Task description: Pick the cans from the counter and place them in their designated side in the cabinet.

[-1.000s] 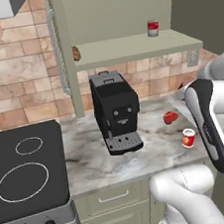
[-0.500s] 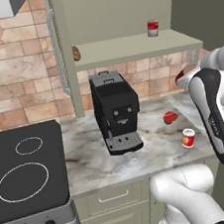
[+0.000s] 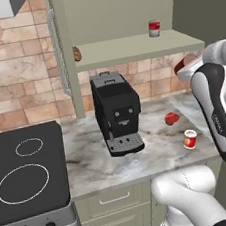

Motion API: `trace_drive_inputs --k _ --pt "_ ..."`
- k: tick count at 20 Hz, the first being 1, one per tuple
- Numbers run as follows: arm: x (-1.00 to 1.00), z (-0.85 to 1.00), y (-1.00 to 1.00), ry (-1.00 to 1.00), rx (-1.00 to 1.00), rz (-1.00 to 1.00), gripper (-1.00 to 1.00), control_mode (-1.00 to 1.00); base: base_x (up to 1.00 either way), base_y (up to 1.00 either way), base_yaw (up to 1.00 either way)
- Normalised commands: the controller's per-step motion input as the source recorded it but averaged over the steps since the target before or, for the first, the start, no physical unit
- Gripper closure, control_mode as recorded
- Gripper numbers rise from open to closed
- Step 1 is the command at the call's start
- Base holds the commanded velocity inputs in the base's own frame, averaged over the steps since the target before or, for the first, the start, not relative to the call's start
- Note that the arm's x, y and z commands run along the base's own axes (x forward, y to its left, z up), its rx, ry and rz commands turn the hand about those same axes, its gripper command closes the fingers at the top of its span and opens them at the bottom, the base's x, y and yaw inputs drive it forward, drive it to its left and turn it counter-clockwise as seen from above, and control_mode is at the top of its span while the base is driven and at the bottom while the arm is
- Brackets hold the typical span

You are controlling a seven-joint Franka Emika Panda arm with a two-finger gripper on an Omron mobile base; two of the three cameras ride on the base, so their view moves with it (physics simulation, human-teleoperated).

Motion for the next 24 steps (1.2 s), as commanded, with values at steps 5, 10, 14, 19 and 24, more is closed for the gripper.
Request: trace_drive_inputs --k 5,10,14,19,24 --pt "0.05 0.23 0.09 -0.04 -0.01 0.02 1.0 -1.0 0.0 0.0 0.0" --pt "0.14 0.18 0.07 0.0 0.0 0.01 1.0 -1.0 0.0 0.0 0.0" --pt "0.19 0.12 0.05 0.0 0.0 0.0 1.0 -1.0 0.0 0.0 0.0" --pt "0.27 0.04 0.03 0.0 0.0 0.0 1.0 -1.0 0.0 0.0 0.0" --pt "0.25 0.06 0.01 0.0 0.0 0.0 1.0 -1.0 0.0 0.0 0.0"
